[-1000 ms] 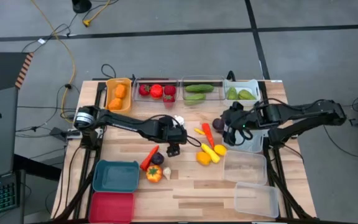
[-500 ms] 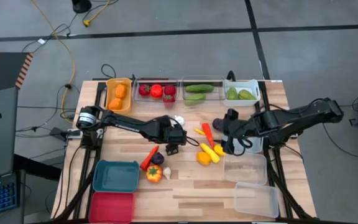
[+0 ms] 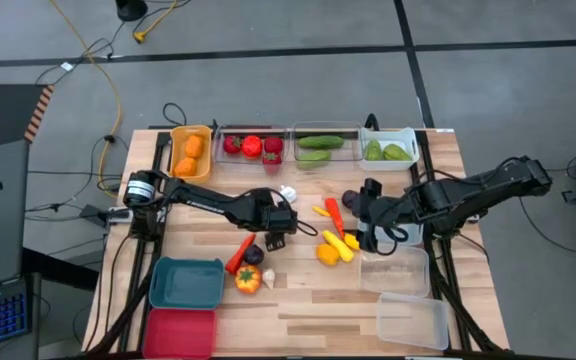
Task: Sort produce into baskets
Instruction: Put the yellow lemon into the blue bin
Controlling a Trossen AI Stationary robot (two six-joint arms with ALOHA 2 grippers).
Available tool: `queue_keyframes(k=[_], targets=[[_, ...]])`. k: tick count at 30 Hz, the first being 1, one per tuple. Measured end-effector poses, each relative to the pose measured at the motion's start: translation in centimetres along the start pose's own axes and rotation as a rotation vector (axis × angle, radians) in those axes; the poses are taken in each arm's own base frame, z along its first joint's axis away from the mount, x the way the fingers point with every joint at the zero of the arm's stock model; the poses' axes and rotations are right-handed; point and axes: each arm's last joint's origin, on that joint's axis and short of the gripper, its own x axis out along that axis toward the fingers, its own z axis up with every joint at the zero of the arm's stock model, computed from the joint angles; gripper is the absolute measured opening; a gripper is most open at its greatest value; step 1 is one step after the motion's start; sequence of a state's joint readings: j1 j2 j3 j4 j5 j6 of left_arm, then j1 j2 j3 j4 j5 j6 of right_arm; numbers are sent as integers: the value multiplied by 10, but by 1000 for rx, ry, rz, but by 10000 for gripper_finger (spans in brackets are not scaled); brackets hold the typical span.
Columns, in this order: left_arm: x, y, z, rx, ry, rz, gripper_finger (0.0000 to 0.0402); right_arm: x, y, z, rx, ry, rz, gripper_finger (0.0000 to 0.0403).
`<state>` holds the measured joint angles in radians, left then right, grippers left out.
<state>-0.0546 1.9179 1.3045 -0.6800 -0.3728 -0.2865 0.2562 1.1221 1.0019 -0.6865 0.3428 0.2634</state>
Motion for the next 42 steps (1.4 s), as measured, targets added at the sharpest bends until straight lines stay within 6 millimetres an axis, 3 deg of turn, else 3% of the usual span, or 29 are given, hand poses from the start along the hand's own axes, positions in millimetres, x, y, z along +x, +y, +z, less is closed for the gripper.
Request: queue_keyframes(k=[9,18,24,30,36,42], targets=[[0,0,0,2,2,-10,177,0,0,0,0,0,0,382],[-8,-1,5,25,39,-83,183,0,0,0,0,1,0,382],[-42,-2,14,54,80,-165,182,0,0,0,0,1,0,382],[-92,-1,13,95,92,-185,182,0,0,0,-1,3,0,382],[-134,-3,-10,84,133,-186,182,0,0,0,-1,3,0,382],[-163,-13,-37,35,204,-160,183,0,0,0,-1,3,0,382]])
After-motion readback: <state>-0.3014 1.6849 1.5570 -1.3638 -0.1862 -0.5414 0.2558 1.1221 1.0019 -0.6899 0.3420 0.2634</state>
